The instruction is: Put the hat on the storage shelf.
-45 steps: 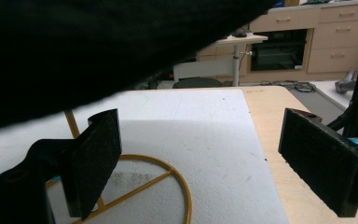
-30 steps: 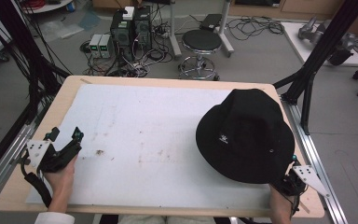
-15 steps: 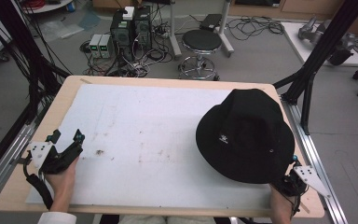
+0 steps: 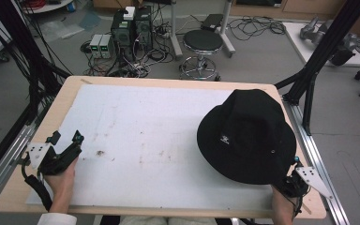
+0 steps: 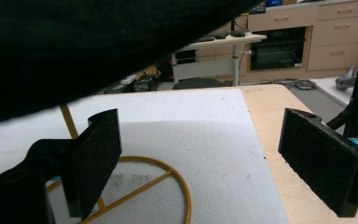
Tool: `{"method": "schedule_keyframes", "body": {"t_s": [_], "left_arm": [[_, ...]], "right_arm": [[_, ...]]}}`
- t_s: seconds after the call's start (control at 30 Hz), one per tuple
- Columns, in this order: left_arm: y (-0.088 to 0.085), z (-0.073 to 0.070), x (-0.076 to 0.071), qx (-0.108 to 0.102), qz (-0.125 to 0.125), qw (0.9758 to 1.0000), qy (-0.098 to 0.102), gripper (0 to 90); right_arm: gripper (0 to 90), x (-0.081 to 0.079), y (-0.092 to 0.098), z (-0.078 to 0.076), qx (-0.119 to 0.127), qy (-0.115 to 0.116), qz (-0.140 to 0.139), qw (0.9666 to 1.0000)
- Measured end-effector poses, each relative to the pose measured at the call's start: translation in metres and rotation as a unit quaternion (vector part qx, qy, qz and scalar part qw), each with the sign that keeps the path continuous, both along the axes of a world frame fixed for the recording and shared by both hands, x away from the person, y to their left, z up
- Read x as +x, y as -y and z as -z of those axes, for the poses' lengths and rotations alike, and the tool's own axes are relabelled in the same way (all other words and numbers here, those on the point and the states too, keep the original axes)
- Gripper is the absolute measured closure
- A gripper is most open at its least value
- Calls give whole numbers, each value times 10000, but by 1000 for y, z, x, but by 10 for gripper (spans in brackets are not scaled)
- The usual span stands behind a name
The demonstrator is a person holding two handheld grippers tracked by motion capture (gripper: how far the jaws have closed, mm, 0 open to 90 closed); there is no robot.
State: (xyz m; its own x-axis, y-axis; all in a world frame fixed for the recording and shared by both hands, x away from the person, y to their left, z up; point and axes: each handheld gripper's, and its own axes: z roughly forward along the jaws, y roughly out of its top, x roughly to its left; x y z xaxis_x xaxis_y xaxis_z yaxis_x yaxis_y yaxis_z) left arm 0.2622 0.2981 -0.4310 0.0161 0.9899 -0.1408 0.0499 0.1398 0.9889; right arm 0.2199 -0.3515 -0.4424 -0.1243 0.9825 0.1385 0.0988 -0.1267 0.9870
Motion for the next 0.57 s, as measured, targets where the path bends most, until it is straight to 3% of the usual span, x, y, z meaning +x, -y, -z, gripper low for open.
{"method": "schedule_keyframes", "body": {"t_s": [0.33, 0.57], "left_arm": [[1, 1, 1, -6, 51, 10000, -44, 270], [1, 4, 4, -49, 257, 9995, -201, 262]], "right_arm": [[124, 0, 0, 0, 1, -20, -3, 10000], [124, 2, 0, 1, 2, 8, -15, 10000]]}}
